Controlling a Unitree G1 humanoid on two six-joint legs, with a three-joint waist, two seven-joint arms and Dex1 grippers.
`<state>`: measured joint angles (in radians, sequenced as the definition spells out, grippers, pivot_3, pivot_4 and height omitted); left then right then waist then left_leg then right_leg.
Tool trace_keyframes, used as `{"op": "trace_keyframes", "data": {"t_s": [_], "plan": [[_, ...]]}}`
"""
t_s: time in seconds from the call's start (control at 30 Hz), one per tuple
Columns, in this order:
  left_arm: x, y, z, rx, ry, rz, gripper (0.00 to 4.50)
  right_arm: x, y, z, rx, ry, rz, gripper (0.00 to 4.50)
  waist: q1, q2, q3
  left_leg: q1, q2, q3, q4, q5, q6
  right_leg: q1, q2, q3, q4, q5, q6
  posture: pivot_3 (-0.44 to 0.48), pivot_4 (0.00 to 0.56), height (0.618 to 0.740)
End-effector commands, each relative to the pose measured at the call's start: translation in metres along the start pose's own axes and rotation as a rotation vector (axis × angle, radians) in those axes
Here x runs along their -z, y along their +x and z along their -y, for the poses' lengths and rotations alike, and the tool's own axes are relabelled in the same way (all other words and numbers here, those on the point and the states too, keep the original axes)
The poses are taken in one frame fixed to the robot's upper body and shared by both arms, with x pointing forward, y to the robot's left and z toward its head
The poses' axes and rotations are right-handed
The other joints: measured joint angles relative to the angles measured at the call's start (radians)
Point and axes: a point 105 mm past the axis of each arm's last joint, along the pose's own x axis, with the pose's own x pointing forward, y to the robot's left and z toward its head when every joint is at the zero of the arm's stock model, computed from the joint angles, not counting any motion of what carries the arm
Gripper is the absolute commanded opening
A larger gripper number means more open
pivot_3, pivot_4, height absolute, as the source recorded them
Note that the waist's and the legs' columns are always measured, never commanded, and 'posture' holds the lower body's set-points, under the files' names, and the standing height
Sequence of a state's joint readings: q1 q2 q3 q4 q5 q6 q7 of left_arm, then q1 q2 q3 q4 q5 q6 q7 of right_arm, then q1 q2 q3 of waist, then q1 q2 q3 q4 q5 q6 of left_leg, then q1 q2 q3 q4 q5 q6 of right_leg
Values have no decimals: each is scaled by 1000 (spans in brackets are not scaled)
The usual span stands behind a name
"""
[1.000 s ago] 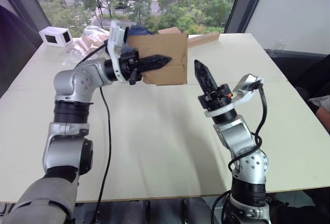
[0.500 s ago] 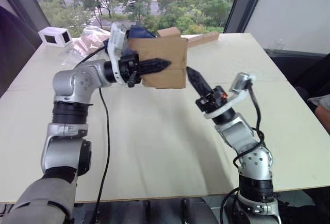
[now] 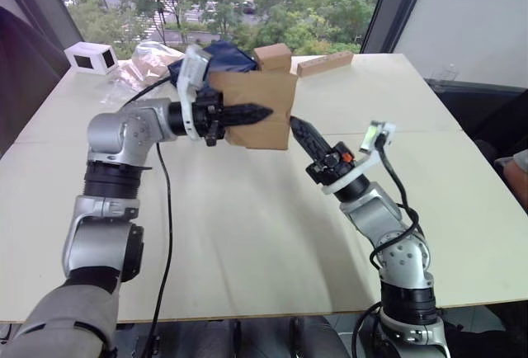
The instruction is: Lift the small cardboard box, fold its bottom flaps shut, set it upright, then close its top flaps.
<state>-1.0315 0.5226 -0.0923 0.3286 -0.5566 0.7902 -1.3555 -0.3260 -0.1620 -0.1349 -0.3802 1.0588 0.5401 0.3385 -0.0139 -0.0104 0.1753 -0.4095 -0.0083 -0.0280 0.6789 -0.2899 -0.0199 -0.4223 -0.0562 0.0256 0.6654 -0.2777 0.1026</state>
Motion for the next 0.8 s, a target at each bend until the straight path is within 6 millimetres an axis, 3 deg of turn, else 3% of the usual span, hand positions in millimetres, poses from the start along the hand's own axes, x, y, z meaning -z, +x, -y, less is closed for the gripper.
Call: {"op": "trace_keyframes", "data": {"t_s": [0.03, 0.13, 0.27, 0.43, 0.57, 0.8], "plan": [[-10, -1, 7, 27, 158, -184, 0, -31, -26, -6, -16, -110, -25, 54, 2, 0, 0, 0, 0, 0, 0, 0, 0, 0, 0, 0, 0, 0, 0, 0, 150, 740], [-8, 4, 6, 50, 235, -369, 0, -32, -44, -2, 24, -239, -173, 54, 3, -1, 0, -1, -1, 0, 0, 0, 1, 1, 0, 0, -1, 0, 0, 0, 150, 740], [7, 14, 3, 80, 366, -702, 0, -12, -79, -5, 25, -543, -590, 54, 3, 2, 0, 0, -3, 0, 1, -2, 4, 2, 0, 0, -2, 0, 0, 0, 150, 740], [33, 27, 1, 84, 398, -953, 0, 2, -103, -13, -15, -707, -848, 54, -4, 1, 1, 0, 0, 0, 2, -4, 6, 3, 5, 1, -3, -1, 1, 0, 150, 740], [51, 40, 5, 99, 377, -1052, 0, 5, -111, -9, 16, -802, -924, 54, 1, 1, 1, 0, 2, 0, 3, -4, 7, 3, 7, 2, -3, -1, 0, 0, 150, 740], [72, 56, 10, 101, 350, -1139, 0, 10, -113, -5, 76, -805, -884, 54, 3, 1, 1, 0, 3, 0, 4, -4, 7, 3, 7, 2, -3, -1, 0, 0, 150, 740]]}}
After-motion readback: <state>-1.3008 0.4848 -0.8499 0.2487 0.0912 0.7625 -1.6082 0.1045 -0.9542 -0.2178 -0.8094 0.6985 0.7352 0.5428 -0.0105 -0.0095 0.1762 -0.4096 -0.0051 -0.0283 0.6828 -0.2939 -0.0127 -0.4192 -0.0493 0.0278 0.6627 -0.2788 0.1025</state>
